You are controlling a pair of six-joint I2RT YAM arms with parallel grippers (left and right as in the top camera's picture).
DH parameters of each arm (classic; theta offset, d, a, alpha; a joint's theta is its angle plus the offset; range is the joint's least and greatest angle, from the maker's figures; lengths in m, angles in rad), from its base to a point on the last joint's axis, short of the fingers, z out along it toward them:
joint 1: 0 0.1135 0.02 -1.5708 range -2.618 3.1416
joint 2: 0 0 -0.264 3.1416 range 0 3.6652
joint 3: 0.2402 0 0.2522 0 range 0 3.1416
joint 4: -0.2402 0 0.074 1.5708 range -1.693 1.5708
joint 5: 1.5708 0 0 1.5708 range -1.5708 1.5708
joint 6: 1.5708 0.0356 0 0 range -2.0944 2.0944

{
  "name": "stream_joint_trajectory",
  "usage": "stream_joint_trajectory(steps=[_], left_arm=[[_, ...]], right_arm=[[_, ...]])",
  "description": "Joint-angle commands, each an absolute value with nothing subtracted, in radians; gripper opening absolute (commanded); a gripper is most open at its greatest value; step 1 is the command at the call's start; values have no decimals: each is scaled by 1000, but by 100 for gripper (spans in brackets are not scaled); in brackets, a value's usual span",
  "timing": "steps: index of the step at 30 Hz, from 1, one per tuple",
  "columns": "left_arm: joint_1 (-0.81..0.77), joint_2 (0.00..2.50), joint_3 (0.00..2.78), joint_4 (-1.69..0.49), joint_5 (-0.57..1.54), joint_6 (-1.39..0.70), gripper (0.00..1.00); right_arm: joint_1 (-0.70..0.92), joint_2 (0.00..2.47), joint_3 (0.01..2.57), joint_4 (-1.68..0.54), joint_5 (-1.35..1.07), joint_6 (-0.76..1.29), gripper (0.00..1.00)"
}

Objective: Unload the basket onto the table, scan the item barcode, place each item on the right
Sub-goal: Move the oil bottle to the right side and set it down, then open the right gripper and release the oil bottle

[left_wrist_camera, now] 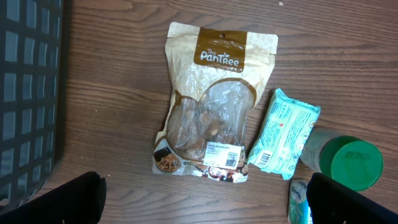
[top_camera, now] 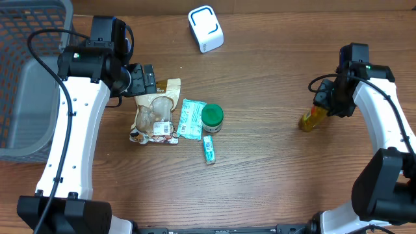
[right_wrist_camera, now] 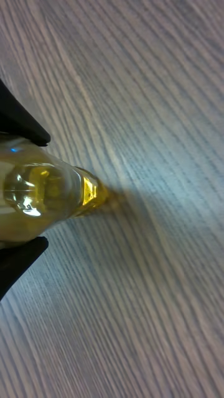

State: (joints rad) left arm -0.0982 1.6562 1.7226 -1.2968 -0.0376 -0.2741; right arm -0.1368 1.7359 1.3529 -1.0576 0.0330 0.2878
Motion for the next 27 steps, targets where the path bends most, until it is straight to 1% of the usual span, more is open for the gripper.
stream_joint_trajectory(steps=[1,5,7,10,12,15,21,25,27], left_arm=[[-99,1664,1721,-1296,-33,-266,99],[-99,1664,1721,-1296,-33,-266,100],[-99,1664,1721,-1296,-33,-266,99],[-99,1664,1721,-1296,-33,-266,100],[-99,1664,1721,-1296,-33,-266,99],[-99,1665,1721,-1296,-33,-266,100],[-99,1664,1721,-1296,-33,-266,100],[-99,1664,1721,-1296,-33,-266,99],[-99,1664,1721,-1296,-33,-266,100]], right_arm=[[-139,1711,1342,-1056,20,294,48],[-135,1685,1344,-1056,-10,301,61],[-131,1664,1344,-1056,-10,301,64],[-128,1619,1344,-1055,-9,300,71],[-128,1590,1345,-1051,10,300,73],[-128,1551,1369,-1053,53,300,73],[-106,1479,1430,-1052,40,289,73],[-34,1445,1436,-1056,14,281,65],[9,1443,1436,-1061,-4,281,63]])
